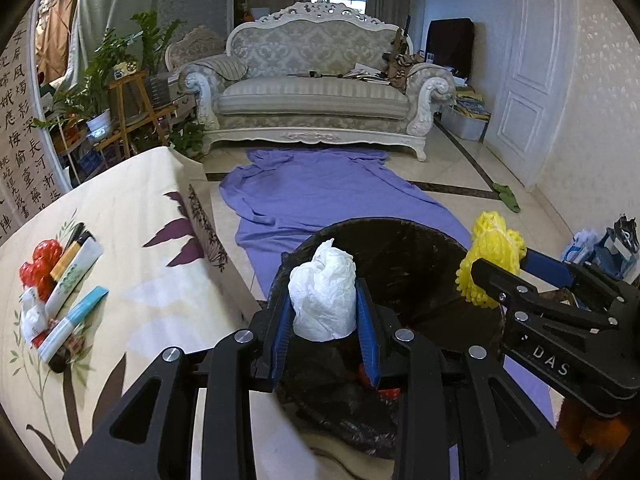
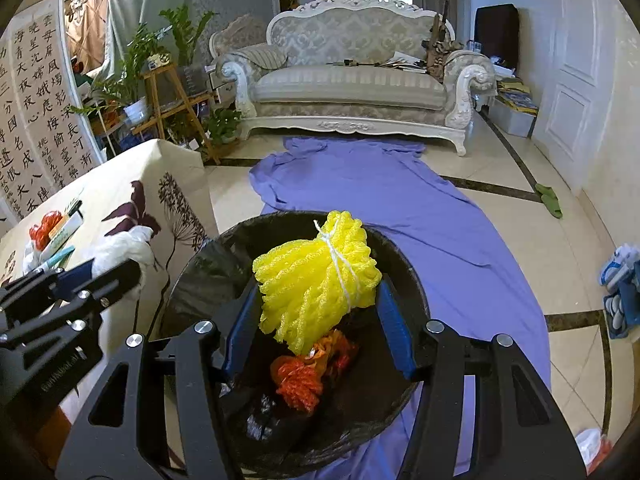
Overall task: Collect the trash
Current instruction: 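Carry both items over the black bin and open both tools to drop them, then move both tools back over the bed toward the remaining trash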
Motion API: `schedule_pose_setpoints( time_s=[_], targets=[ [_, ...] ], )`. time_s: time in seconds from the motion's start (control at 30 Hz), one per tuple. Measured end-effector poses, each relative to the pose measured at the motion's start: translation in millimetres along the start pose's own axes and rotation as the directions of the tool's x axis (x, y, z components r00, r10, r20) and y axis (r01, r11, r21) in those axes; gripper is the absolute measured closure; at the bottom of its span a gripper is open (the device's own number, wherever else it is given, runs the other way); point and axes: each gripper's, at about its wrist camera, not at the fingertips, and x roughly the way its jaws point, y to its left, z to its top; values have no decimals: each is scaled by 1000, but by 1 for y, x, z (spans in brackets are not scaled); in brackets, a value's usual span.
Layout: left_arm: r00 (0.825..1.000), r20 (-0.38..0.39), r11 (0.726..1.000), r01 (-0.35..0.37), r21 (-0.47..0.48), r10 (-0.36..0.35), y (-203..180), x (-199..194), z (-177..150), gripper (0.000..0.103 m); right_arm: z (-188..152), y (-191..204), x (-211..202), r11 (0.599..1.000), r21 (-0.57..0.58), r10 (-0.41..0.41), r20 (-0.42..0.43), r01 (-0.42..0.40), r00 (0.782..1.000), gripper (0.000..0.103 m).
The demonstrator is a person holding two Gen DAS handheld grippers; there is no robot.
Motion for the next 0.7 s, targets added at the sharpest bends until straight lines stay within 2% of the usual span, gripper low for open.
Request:
schedule_pose_setpoints(
  time_s=[0.07, 0.23, 0.57, 0.63, 0.7],
  targets=[
    [1000, -3, 1000, -3, 5, 3, 1, 4, -1, 71, 2, -3, 1, 1000, 2, 0, 2, 0, 1000, 48],
    [1000, -12, 1000, -17, -25, 16, 7, 10, 1, 46, 4, -6, 5, 1000, -1, 1, -6, -1, 1000, 38],
    [999, -14, 998, -45, -52, 45, 15, 8, 1, 43, 5, -12, 2, 999, 31, -12, -3, 12, 1000, 36],
    [999, -9, 997, -53, -56, 53, 17, 5, 0, 38, 5, -10, 0, 999, 30, -11, 0, 11, 1000, 36],
    [998, -2, 996, -62, -59, 61, 18, 1, 0, 36, 5, -8, -1, 1000, 28, -6, 1, 6, 1000, 36]
  ],
)
